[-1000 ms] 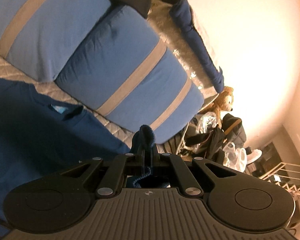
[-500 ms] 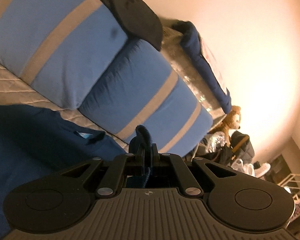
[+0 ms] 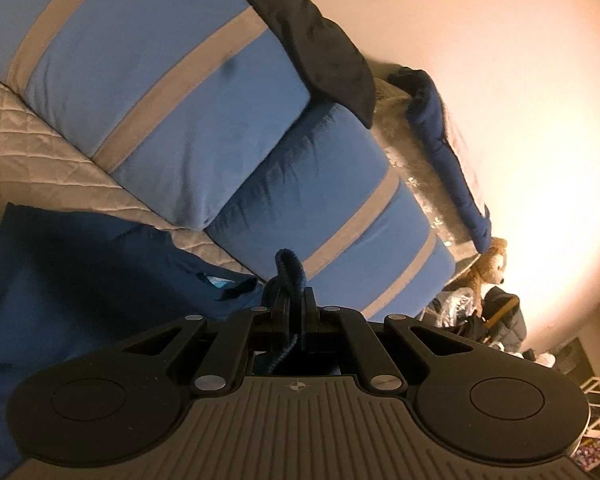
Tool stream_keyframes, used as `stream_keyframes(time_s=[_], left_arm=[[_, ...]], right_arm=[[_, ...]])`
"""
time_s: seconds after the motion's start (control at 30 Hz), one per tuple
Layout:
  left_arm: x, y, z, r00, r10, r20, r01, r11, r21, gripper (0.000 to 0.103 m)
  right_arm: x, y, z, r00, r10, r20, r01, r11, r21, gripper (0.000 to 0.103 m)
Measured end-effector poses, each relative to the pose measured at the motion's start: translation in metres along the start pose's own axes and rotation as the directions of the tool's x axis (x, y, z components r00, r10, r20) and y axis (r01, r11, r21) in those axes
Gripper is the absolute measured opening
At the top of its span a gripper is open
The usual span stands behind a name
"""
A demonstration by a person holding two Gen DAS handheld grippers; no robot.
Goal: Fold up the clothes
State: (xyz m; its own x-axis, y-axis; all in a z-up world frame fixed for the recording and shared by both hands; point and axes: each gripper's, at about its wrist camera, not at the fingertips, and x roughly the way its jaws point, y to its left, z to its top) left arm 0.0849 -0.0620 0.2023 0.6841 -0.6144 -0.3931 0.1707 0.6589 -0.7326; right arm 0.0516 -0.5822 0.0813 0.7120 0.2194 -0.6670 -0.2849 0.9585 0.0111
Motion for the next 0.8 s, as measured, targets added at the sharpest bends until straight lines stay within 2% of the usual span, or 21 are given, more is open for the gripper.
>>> stream_keyframes(time_s=[0.3, 0.4, 0.6, 0.67, 0.8], left_arm=[[-0.010, 0.022, 0.002, 0.998, 0.057, -0.009, -0.057, 0.998, 0.004, 0.005], [-0.012, 0.034, 0.001, 0.996, 0.082, -0.020, -0.082, 0.997, 0.003, 0.005], [-0.013, 0.063, -0.007, 0.986, 0.152, -0.063, -0.151, 0.988, 0.015, 0.005], [-0.014, 0.072, -0.010, 0.980, 0.185, -0.076, -0.183, 0.983, 0.030, 0.005], [-0.018, 0.090, -0.018, 0.965, 0.245, -0.090, -0.238, 0.968, 0.074, 0.005]], right_arm=[[0.008, 0.032, -0.010, 0.999, -0.041, -0.016, 0.037, 0.976, -0.217, 0.068], [0.011, 0.044, -0.014, 0.998, -0.053, -0.016, 0.047, 0.956, -0.291, 0.062], [0.015, 0.061, -0.019, 0.997, -0.071, -0.013, 0.061, 0.923, -0.379, 0.031], [0.014, 0.064, -0.020, 0.998, -0.067, -0.012, 0.057, 0.918, -0.393, 0.015], [0.015, 0.070, -0.022, 0.997, -0.068, -0.028, 0.051, 0.909, -0.414, 0.010]])
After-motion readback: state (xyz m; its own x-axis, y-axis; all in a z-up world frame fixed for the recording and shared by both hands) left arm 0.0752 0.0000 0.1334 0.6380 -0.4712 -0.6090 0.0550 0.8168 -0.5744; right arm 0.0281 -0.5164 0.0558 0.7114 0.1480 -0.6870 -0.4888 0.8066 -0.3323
